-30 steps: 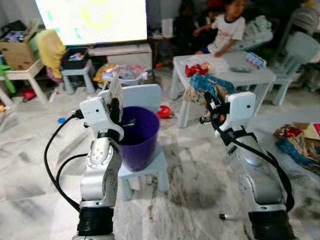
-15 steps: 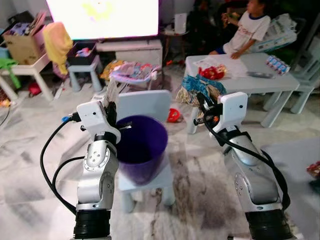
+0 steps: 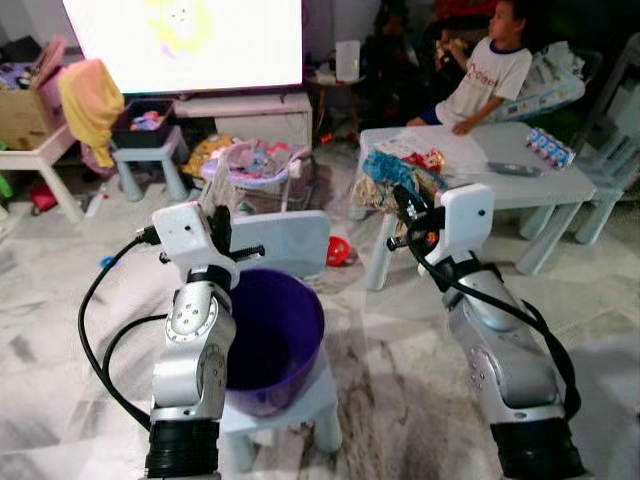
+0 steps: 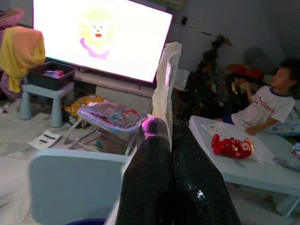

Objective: Picking trash to rubbish bin

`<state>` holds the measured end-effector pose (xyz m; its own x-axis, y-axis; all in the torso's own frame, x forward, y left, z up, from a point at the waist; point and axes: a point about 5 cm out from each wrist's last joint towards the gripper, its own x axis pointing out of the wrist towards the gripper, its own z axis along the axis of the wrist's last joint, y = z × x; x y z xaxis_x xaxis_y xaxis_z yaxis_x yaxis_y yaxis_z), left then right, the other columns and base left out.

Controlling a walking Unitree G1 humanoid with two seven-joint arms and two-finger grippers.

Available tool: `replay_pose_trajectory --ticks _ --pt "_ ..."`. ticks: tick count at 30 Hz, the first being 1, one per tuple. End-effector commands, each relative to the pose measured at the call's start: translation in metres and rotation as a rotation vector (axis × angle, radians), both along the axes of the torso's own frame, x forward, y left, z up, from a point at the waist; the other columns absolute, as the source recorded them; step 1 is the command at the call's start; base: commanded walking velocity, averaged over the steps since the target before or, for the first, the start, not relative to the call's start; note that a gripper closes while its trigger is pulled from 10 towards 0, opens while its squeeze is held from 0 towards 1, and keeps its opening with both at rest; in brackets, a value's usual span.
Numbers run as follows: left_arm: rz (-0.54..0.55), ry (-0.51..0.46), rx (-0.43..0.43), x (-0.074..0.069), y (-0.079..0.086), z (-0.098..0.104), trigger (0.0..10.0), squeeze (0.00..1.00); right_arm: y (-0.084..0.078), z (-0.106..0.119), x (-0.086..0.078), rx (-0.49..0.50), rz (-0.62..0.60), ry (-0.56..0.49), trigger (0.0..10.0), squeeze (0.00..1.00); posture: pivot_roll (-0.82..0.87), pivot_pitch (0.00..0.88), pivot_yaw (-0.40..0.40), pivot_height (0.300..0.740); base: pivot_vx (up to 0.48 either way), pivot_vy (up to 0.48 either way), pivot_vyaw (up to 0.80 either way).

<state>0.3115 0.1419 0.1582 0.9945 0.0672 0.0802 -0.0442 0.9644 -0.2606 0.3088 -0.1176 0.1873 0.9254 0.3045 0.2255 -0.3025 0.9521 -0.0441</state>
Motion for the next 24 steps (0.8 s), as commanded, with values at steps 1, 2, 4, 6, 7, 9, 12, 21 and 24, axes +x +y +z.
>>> replay_pose_trajectory --ticks 1,2,4,6,7,9,12,21,24 --pt "0.011 0.054 0.025 -0.003 0.000 -0.014 0.0 0.00 -0.006 0.002 0.000 -0.006 -0.013 -0.005 0.0 0.00 -0.01 0.000 -0.020 0.740 0.000 0.000 0.00" --pt "0.031 0.101 -0.006 -0.005 0.003 -0.024 0.0 0.00 -0.005 0.001 0.000 -0.005 -0.012 -0.004 0.0 0.00 -0.01 0.000 -0.020 0.740 0.000 0.000 0.00" --pt "0.040 0.174 0.014 -0.007 0.005 -0.038 0.0 0.00 -0.005 0.001 -0.001 -0.005 -0.010 -0.003 0.0 0.00 -0.02 0.000 -0.020 0.740 0.000 0.000 0.00" --pt "0.060 0.230 0.005 -0.009 0.008 -0.049 0.0 0.00 -0.004 0.001 -0.001 -0.006 -0.010 -0.001 0.0 0.00 -0.02 0.000 -0.020 0.740 0.000 0.000 0.00" --pt "0.060 0.230 0.005 -0.009 0.008 -0.049 0.0 0.00 -0.004 0.001 -0.001 -0.006 -0.010 -0.001 0.0 0.00 -0.02 0.000 -0.020 0.740 0.000 0.000 0.00" --pt "0.084 0.323 -0.017 -0.014 0.012 -0.067 0.0 0.00 -0.005 0.000 -0.003 -0.010 -0.009 0.003 0.0 0.00 -0.03 0.000 -0.021 0.740 0.000 0.000 0.00" --pt "0.111 0.435 -0.025 -0.023 0.017 -0.089 0.0 0.00 -0.008 -0.002 -0.005 -0.018 -0.009 0.012 0.0 0.00 -0.03 0.000 -0.023 0.740 0.000 0.000 0.00" --pt "0.113 0.542 0.008 -0.037 0.030 -0.123 5.2 1.00 -0.012 -0.003 -0.009 -0.014 -0.013 0.021 0.0 0.00 -0.04 0.009 -0.025 0.740 0.000 0.000 0.00" --pt "0.127 0.556 0.016 -0.037 0.035 -0.128 10.0 1.00 -0.013 -0.003 -0.010 -0.014 -0.015 0.025 0.0 0.00 -0.04 0.012 -0.024 0.740 0.000 0.000 0.00"
